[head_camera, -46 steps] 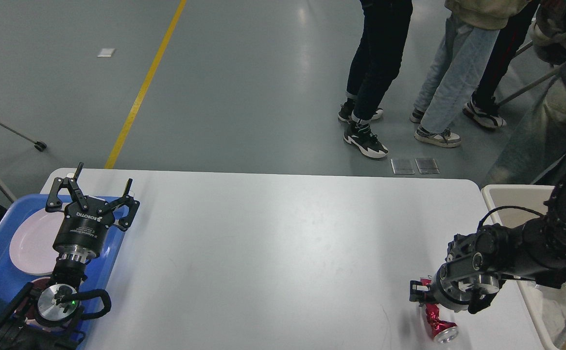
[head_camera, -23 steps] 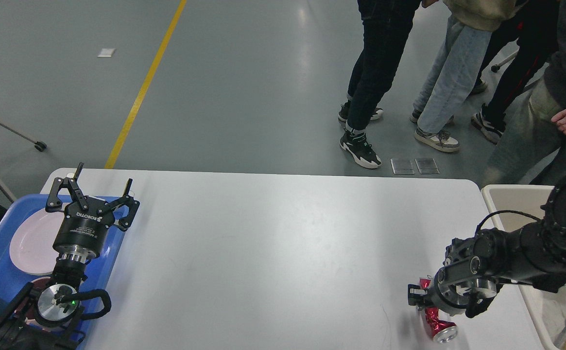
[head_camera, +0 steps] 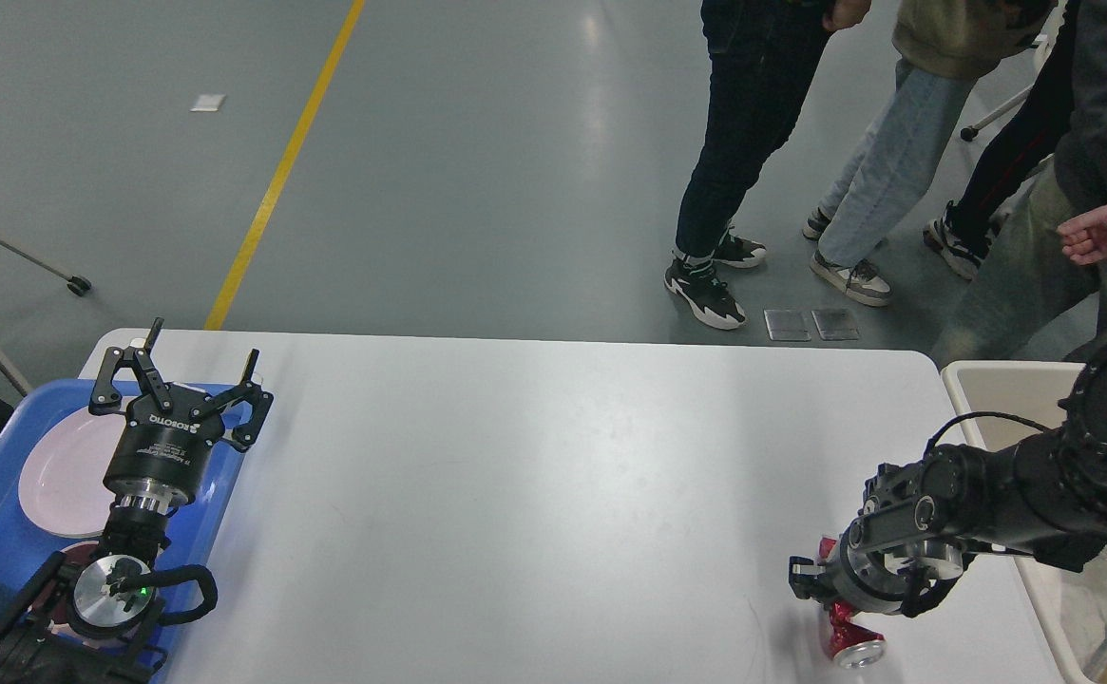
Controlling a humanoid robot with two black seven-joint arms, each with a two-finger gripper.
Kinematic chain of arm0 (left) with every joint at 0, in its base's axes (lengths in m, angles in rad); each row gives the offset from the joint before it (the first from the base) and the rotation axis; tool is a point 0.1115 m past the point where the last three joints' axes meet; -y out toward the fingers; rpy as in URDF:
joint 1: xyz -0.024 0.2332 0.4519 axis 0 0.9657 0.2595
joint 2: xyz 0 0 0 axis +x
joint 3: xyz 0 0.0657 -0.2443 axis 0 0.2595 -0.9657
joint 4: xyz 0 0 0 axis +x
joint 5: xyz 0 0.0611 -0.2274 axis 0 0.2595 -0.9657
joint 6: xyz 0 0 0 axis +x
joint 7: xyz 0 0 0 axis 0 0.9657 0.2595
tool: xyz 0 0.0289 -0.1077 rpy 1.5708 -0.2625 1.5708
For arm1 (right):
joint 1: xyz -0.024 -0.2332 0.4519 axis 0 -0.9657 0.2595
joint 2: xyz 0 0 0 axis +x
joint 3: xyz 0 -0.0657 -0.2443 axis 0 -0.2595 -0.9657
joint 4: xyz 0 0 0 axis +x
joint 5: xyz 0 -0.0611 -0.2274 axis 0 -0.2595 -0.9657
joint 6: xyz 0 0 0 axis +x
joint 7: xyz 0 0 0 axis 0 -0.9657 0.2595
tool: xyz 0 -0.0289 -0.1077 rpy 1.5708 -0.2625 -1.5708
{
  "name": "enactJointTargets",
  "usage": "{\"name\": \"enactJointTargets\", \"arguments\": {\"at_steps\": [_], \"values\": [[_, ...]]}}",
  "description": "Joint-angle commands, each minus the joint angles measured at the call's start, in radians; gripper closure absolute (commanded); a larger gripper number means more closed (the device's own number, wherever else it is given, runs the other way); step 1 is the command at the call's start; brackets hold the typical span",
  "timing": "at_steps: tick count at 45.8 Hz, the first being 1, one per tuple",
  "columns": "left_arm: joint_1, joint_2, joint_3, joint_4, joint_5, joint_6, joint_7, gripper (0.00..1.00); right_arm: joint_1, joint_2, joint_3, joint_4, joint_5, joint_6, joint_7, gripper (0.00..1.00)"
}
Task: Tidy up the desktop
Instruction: 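Lift the red can and carry it over the white bin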
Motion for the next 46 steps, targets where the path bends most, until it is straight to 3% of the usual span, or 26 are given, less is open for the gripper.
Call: {"name": "enactJointTargets", "arguments": {"at_steps": [1,14,22,33,46], "values": [[0.0,0.0,0.0,-0.001,0.0,0.0,0.0,0.03,0.002,-0.003,0.0,-0.006,0.0,0.023,0.002,1.0],[0.0,0.0,0.0,0.001,0.0,0.0,0.001,0.03,0.046,-0.021,0.0,-0.01,0.014,0.082,0.005,1.0],[0.0,0.0,0.0,-0.001,0.0,0.0,0.0,0.03,0.186,-0.095,0.0,0.046,0.09,0.253,0.005,1.0],[0.0,0.0,0.0,-0.001,0.0,0.0,0.0,0.03,0.519,-0.165,-0.082,0.234,0.189,0.365,-0.01,1.0],[0.0,0.0,0.0,0.001,0.0,0.0,0.0,0.03,0.98,-0.213,-0.262,0.52,0.302,0.413,-0.003,1.0]]}}
